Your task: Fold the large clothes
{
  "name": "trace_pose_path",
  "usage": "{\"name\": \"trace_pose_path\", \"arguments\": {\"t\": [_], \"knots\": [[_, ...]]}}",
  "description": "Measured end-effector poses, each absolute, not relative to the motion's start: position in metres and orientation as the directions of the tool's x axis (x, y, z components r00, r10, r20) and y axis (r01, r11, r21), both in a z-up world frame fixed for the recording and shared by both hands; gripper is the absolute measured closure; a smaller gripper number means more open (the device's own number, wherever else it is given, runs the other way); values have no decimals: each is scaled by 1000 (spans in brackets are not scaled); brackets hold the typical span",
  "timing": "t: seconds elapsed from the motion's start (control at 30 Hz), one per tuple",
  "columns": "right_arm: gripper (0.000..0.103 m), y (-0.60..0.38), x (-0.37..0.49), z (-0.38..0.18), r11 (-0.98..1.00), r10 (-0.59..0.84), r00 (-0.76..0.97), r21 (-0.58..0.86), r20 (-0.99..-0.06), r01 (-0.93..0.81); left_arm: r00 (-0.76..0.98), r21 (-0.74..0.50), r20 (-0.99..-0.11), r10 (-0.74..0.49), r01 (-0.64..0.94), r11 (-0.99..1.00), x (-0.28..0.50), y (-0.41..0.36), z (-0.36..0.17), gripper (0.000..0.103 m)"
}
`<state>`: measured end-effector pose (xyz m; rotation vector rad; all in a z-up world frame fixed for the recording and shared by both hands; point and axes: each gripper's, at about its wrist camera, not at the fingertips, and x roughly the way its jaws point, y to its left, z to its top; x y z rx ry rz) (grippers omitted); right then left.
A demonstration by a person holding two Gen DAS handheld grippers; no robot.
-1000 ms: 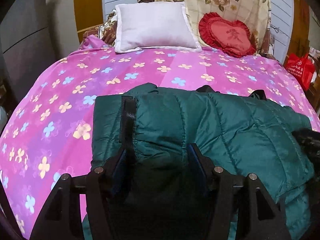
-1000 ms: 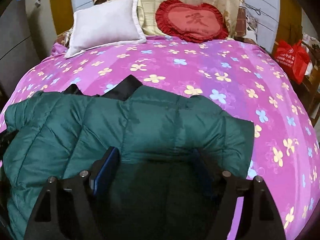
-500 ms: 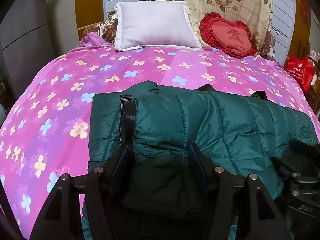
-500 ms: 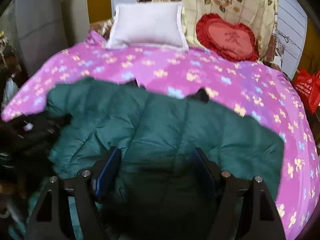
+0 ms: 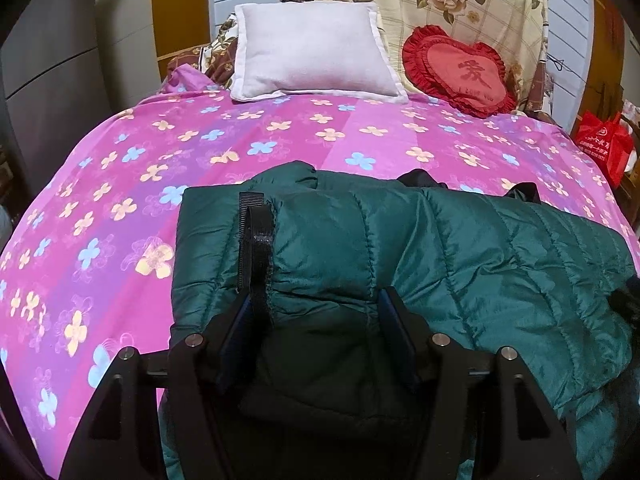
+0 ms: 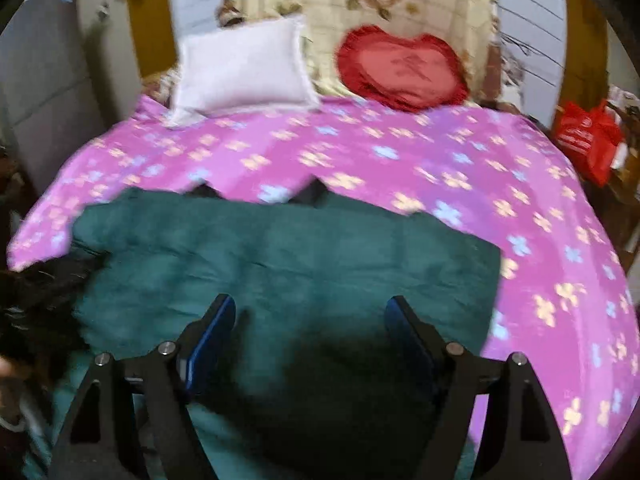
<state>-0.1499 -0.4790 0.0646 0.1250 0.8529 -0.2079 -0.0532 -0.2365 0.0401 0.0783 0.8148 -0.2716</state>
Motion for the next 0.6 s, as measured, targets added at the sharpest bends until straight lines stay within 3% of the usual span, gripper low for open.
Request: {"name": "trace_pose_path", "arguments": {"t": [0.2,0.37,0.6], "knots": [[20,-499,-135,32,961,-173,614,6,-771,277,653,-33,-728,-208,270,962,-51,-238,39,56],[21,-493,-139,48,959,-189,606,-11,-772,285,654,-33,-727,-208,270,962,-51,-238,38,55],[21,-441,-143,68,988,-51,668,62,-742,145,655,-34,-726,-208,268,963,-49,-240,37,55]]}}
